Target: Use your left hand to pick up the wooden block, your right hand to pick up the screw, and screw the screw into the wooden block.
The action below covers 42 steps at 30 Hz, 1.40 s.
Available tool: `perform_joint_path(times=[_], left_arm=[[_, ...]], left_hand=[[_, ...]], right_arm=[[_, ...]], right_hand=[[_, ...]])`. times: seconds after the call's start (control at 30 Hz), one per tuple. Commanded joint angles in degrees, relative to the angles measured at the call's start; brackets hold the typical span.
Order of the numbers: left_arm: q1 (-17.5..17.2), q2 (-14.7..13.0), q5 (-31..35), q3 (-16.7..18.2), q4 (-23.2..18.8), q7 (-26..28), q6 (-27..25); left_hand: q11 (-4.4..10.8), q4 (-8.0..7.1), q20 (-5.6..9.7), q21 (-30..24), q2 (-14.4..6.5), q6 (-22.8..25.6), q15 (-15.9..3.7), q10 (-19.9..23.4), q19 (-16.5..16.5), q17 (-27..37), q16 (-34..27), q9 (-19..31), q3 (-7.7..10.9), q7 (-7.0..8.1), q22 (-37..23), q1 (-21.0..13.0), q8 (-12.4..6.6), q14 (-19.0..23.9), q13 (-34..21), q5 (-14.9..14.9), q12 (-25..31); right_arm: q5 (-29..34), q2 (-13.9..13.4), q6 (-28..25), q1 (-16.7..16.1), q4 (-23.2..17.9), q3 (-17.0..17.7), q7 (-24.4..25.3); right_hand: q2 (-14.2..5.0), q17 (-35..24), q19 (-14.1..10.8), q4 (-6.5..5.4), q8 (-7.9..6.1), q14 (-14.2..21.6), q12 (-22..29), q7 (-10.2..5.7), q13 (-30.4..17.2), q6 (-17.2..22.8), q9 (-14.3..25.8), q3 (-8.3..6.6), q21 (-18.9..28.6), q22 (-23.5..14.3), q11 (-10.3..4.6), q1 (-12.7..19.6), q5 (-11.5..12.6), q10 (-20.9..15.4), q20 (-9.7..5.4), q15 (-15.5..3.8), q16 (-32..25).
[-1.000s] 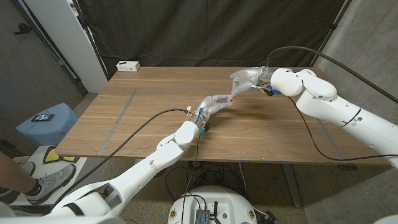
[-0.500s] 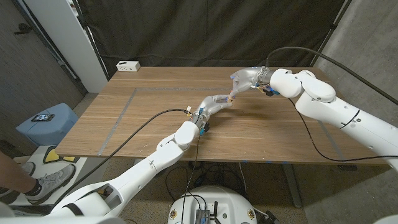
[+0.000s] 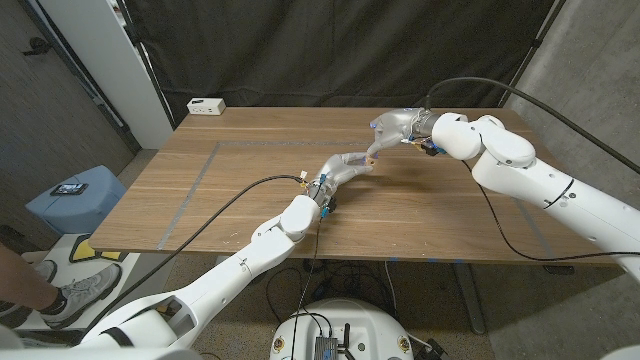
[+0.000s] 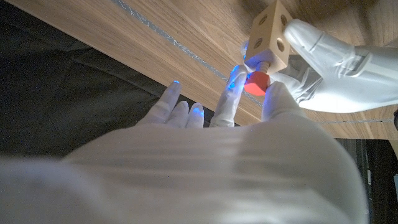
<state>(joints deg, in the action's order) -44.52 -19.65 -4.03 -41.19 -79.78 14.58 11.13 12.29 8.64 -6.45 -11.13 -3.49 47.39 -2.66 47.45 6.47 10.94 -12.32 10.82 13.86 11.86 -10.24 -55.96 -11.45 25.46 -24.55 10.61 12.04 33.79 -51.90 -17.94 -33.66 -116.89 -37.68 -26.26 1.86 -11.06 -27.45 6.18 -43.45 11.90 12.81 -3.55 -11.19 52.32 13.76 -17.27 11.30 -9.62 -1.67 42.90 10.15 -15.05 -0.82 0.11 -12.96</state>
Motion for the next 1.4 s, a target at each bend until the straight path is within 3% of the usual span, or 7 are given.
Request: perform_joint_path(times=[0.03,0.33,0.73,0.93,1.03,1.4], left_arm=[[-0.2,-0.1,0.0,0.1,-0.2,0.1,0.0],[-0.3,-0.1,0.1,0.0,-0.3,0.2,0.0],[-0.2,0.0,0.2,0.1,-0.2,0.3,0.0],[-0.2,0.0,0.1,0.1,-0.2,0.3,0.0],[-0.2,0.0,0.1,0.1,-0.2,0.3,0.0],[-0.4,-0.1,0.2,0.1,-0.4,0.5,0.2]], left_hand=[[0.31,-0.04,-0.38,-0.5,-0.4,0.6,-5.0,0.1,0.0,0.0,0.1,0.2,0.18,0.09,-0.2,-0.1,-0.29,0.1,-0.3,0.2,0.1],[0.31,-0.04,-0.28,-0.5,-0.4,0.7,-4.96,0.1,0.1,0.0,0.1,0.2,0.16,-0.01,-0.2,-0.1,-0.31,0.2,-0.3,0.2,0.1],[0.3,-0.09,-0.21,-0.5,-0.6,0.7,-4.85,0.2,0.2,0.0,0.1,0.2,0.26,0.04,-0.2,-0.1,-0.3,0.2,-0.3,0.3,0.2],[0.29,-0.08,-0.25,-0.5,-0.5,0.8,-4.83,0.2,0.2,0.0,0.1,0.2,0.28,-0.11,-0.2,-0.1,-0.34,0.3,-0.3,0.3,0.2],[0.29,-0.05,-0.22,-0.5,-0.6,0.7,-4.85,0.2,0.2,0.0,0.1,0.2,0.31,-0.03,-0.2,-0.2,-0.32,0.3,-0.3,0.3,0.1],[0.29,-0.04,-0.15,-0.6,-0.5,0.8,-4.87,0.2,0.3,0.0,0.1,0.2,0.3,0.04,-0.2,-0.2,-0.33,0.3,-0.3,0.3,0.1]], right_arm=[[1.9,0.4,-1.0,-0.2,-0.3,-0.6,-0.3],[3.5,0.6,-1.6,-0.4,-0.6,-0.8,-0.4],[4.9,0.8,-2.2,-1.0,-0.9,-0.5,0.1],[5.3,0.7,-2.5,-1.0,-1.2,-0.4,-0.6],[5.5,0.6,-2.7,-0.9,-1.4,-0.3,-1.0],[5.7,0.1,-3.5,-1.3,-2.1,0.2,-1.9]], right_hand=[[-0.08,-0.1,-0.7,-0.14,-0.37,0.6,0.2,0.24,-0.1,1.1,-0.1,0.27,0.3,0.0,0.05,-0.9,0.0,-1.0,0.04,-0.07,-0.2],[0.52,-0.1,-1.2,-0.56,-1.14,1.2,0.2,0.83,0.0,4.3,-0.8,1.41,0.2,0.0,-0.06,-2.9,0.1,-2.2,-0.07,-0.25,-0.1],[3.69,-0.2,-1.9,-3.59,-1.05,2.3,-0.1,1.83,0.0,9.3,-2.6,6.12,-0.1,-0.1,0.43,-11.9,1.4,-4.7,0.1,-0.59,0.1],[4.48,-0.2,-2.1,-4.33,-0.43,2.4,-0.3,2.0,0.0,9.1,-2.8,7.27,-0.2,-0.1,0.7,-14.0,1.8,-4.9,0.09,-0.56,0.2],[4.8,-0.2,-2.1,-4.81,0.33,2.5,-0.5,1.98,0.0,8.2,-2.9,7.99,-0.3,-0.1,2.03,-15.2,2.3,-4.9,0.03,-0.6,0.4],[4.83,-0.1,-2.1,-4.85,1.71,2.5,-0.8,2.03,0.0,5.7,-2.8,8.42,-0.3,-0.1,2.65,-15.6,3.1,-4.9,-0.02,-0.7,0.7]])
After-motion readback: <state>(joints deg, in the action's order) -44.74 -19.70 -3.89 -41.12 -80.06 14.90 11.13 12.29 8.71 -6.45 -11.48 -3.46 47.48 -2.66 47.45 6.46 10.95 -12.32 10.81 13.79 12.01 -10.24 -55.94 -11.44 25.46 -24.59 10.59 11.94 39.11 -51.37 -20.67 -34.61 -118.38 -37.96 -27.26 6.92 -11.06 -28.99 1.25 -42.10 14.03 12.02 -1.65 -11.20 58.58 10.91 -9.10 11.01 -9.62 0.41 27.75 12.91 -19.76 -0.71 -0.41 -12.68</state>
